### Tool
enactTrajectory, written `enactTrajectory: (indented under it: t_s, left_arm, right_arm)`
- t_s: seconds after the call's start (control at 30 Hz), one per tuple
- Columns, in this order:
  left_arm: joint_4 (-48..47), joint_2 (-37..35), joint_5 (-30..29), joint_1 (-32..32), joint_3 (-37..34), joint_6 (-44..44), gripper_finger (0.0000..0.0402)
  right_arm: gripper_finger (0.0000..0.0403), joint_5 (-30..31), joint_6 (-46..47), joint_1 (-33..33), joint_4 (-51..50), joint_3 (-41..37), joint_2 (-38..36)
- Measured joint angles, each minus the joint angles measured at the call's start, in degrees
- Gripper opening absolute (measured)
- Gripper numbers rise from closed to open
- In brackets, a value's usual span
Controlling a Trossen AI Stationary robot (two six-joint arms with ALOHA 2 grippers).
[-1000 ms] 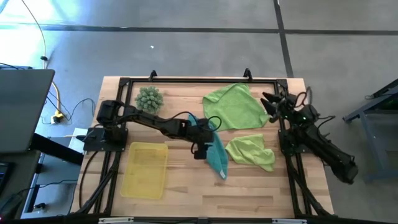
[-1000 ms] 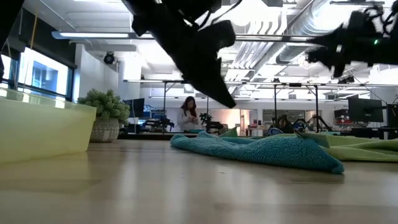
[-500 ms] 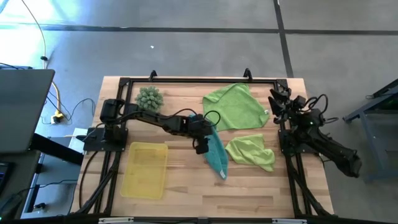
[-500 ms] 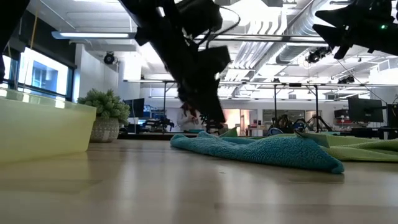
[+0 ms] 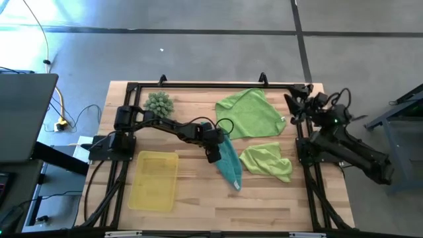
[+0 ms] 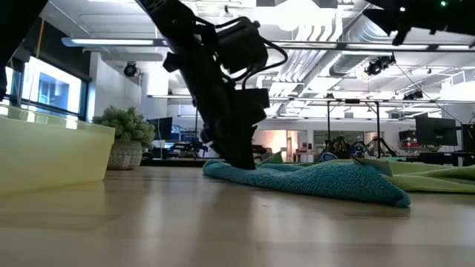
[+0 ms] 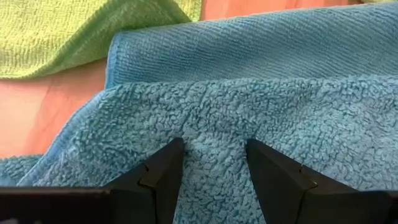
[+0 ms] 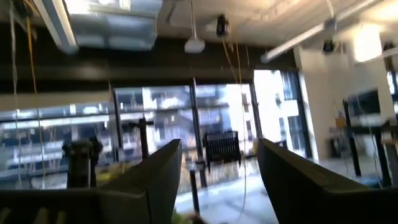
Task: Roll microfiber towels into tight, uniform cylinder then place into a basket
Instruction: Adjust the blue towels, then adjust the green towels
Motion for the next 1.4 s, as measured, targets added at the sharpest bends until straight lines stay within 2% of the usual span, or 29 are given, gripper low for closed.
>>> enactTrajectory:
  t_s: [0.13, 0.3, 0.47, 0.6, 0.73, 1.07, 1.23, 1.4]
  left_arm:
    - [-0.3, 0.2, 0.1, 0.0, 0.1, 0.0, 0.0167]
    - [-0.6, 0.2, 0.3, 0.0, 0.1, 1.1, 0.0167]
    - [-1.3, 0.2, 0.4, 0.0, 0.1, 2.0, 0.0167]
    - [-2.6, 0.2, 0.5, 0.0, 0.1, 3.8, 0.0167]
    - [-2.9, 0.2, 0.5, 0.0, 0.1, 4.1, 0.0167]
    - [-3.2, 0.2, 2.8, 0.5, 0.1, 6.7, 0.0167]
    - [-3.2, 0.2, 3.2, 0.7, 0.0, 6.7, 0.0167]
    - [-3.2, 0.2, 3.2, 0.7, 0.0, 7.7, 0.0167]
  right_arm:
    - [0.0204, -2.4, 0.0, 0.0, -7.2, 7.3, 7.4]
    - [0.0204, -10.6, 1.8, 2.2, -8.9, 13.1, 18.7]
    - [0.0204, -10.8, 2.4, 7.3, -18.6, 15.2, 29.4]
    - [0.0204, -7.7, 2.5, 10.3, -24.8, 15.3, 35.8]
    - [0.0204, -0.4, 3.7, 12.2, -28.9, 15.3, 40.6]
    - [0.0204, 10.9, 10.7, 16.6, -29.9, 15.3, 54.4]
    - [0.0204, 11.7, 15.7, 17.0, -29.1, 15.3, 61.8]
    - [0.0204, 13.6, 16.2, 16.4, -29.0, 15.2, 68.4]
